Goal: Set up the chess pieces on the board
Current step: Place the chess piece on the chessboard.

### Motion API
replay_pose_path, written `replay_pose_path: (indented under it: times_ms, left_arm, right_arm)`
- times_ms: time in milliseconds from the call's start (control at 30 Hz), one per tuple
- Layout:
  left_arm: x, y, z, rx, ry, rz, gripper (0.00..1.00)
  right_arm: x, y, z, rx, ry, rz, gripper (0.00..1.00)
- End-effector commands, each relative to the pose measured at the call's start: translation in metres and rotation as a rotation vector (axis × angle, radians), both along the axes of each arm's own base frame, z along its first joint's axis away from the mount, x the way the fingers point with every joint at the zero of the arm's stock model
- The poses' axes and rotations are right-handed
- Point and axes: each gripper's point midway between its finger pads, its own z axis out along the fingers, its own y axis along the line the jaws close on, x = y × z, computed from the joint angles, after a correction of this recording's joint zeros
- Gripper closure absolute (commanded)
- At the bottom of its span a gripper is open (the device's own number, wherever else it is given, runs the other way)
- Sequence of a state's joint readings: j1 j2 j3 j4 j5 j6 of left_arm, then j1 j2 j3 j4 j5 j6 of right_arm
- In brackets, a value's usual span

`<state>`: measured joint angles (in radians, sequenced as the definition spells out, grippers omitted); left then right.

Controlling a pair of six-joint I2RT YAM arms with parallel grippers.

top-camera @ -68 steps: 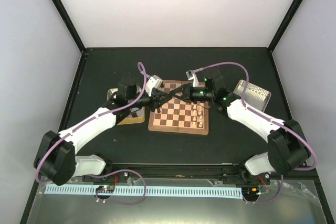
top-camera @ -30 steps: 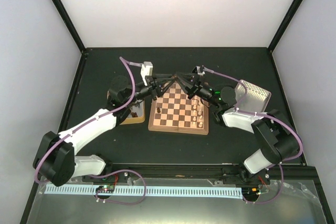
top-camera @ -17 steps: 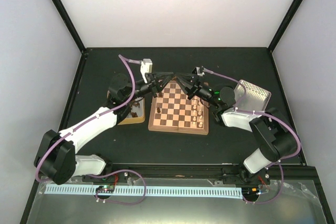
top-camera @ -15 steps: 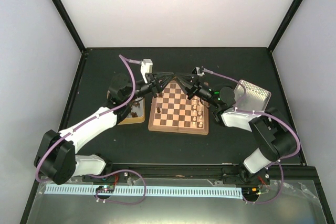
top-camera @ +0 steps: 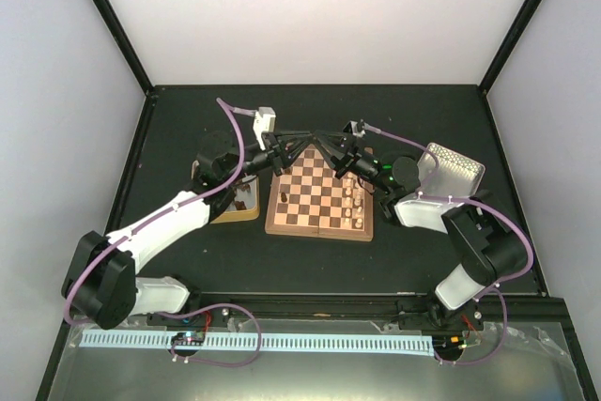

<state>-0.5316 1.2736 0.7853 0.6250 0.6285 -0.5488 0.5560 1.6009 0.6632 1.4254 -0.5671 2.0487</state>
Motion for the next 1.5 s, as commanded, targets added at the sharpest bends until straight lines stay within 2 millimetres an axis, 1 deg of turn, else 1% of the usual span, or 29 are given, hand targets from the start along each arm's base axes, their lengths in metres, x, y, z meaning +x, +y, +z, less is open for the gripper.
replay_pose_path:
  times_ms: [0, 33, 167, 267, 333, 433, 500, 567, 667, 733, 767, 833, 933, 1000, 1033, 1100, 1133, 1167, 1233, 1300, 1367, 1467]
  left_arm:
    - [-0.001, -0.009, -0.007, 0.024, -0.008, -0.039, 0.88]
    - [-0.001, -0.009, -0.007, 0.026, -0.007, -0.036, 0.88]
    - [0.001, -0.011, -0.011, 0.037, 0.000, -0.034, 0.78]
    - [0.001, -0.013, -0.015, 0.050, 0.005, -0.036, 0.77]
    - [0.001, -0.014, -0.017, 0.054, 0.007, -0.035, 0.79]
    - [0.003, -0.013, -0.016, 0.055, 0.003, -0.023, 0.90]
    - [0.003, -0.013, -0.014, 0.056, 0.001, -0.014, 0.95]
    - [0.005, -0.011, -0.015, 0.071, 0.013, 0.000, 0.97]
    - [0.013, -0.007, -0.020, 0.127, 0.051, 0.054, 0.98]
    - [0.017, -0.004, -0.030, 0.187, 0.096, 0.081, 0.98]
    - [0.018, -0.002, -0.037, 0.225, 0.122, 0.093, 0.98]
    - [0.017, 0.003, -0.054, 0.317, 0.192, 0.108, 0.99]
    - [0.013, 0.018, -0.082, 0.462, 0.313, 0.154, 0.99]
    - [0.005, 0.027, -0.100, 0.544, 0.382, 0.154, 0.98]
    - [0.002, 0.030, -0.110, 0.589, 0.415, 0.148, 0.98]
    - [-0.005, 0.038, -0.132, 0.689, 0.511, 0.148, 0.97]
    - [-0.005, 0.043, -0.143, 0.739, 0.553, 0.164, 0.97]
    - [-0.004, 0.047, -0.149, 0.776, 0.580, 0.181, 0.97]
    - [0.002, 0.050, -0.162, 0.837, 0.609, 0.206, 0.97]
    - [0.013, 0.048, -0.167, 0.879, 0.615, 0.226, 0.97]
    - [0.027, 0.043, -0.171, 0.917, 0.621, 0.243, 0.97]
    - [0.050, 0.036, -0.180, 0.979, 0.650, 0.274, 0.97]
  right_arm:
    - [0.003, -0.004, 0.002, 0.022, -0.007, -0.022, 0.97]
    - [0.002, -0.003, 0.002, 0.022, -0.007, -0.021, 0.97]
    - [0.003, -0.004, 0.002, 0.023, -0.004, -0.022, 0.97]
    - [0.002, -0.004, 0.003, 0.029, -0.008, -0.020, 0.97]
    - [0.002, -0.004, 0.004, 0.032, -0.007, -0.020, 0.97]
    - [0.002, -0.004, 0.003, 0.028, -0.007, -0.016, 0.97]
    - [0.002, -0.003, 0.000, 0.019, -0.008, -0.015, 0.96]
    - [0.002, -0.002, -0.004, -0.001, -0.009, -0.019, 0.89]
    - [0.005, -0.005, -0.018, -0.062, -0.017, -0.058, 0.71]
    - [0.007, -0.009, -0.029, -0.122, -0.027, -0.091, 0.60]
    - [0.011, -0.012, -0.039, -0.166, -0.016, -0.112, 0.57]
    - [0.015, -0.019, -0.052, -0.251, -0.037, -0.161, 0.53]
    - [0.020, -0.029, -0.074, -0.400, -0.048, -0.207, 0.49]
    - [0.022, -0.038, -0.084, -0.512, -0.068, -0.241, 0.48]
    - [0.023, -0.043, -0.093, -0.594, -0.078, -0.258, 0.48]
    - [0.028, -0.053, -0.099, -0.763, -0.114, -0.307, 0.46]
    - [0.029, -0.061, -0.104, -0.850, -0.120, -0.332, 0.45]
    - [0.031, -0.070, -0.107, -0.922, -0.129, -0.369, 0.45]
    - [0.034, -0.092, -0.109, -1.049, -0.135, -0.460, 0.43]
    - [0.033, -0.110, -0.110, -1.132, -0.139, -0.524, 0.42]
    - [0.032, -0.122, -0.107, -1.186, -0.149, -0.571, 0.42]
    - [0.028, -0.135, -0.110, -1.239, -0.140, -0.610, 0.42]
